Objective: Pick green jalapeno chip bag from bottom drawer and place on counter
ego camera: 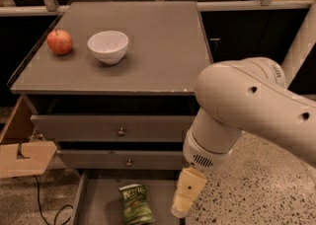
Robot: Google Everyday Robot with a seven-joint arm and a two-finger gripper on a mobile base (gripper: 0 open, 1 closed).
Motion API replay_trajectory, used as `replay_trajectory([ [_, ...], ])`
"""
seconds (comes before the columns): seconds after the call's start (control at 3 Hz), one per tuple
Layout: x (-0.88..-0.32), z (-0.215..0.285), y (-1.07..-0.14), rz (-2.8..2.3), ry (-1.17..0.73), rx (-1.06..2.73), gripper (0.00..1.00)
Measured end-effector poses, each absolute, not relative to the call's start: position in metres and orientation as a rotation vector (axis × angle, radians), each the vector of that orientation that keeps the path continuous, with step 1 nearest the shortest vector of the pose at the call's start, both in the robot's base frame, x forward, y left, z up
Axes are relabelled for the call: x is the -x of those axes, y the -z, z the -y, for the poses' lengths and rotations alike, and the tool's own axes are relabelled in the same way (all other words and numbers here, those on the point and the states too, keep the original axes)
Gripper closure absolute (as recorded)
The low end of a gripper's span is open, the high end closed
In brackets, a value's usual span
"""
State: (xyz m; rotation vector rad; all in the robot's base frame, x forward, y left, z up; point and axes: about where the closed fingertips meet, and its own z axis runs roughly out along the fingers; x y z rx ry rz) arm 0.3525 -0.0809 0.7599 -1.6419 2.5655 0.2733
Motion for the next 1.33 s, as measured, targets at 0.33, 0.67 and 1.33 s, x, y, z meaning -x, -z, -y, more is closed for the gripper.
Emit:
replay_trajectory([
  [0.33, -0.348, 0.069, -0.735, -2.518, -0.369, 1.662, 0.0],
  [0.67, -0.354, 0.068, -0.714, -2.47, -0.412, 1.65, 0.0],
  [1.33, -0.354, 0.068, -0.683, -2.515, -0.417, 1.647, 0.0],
])
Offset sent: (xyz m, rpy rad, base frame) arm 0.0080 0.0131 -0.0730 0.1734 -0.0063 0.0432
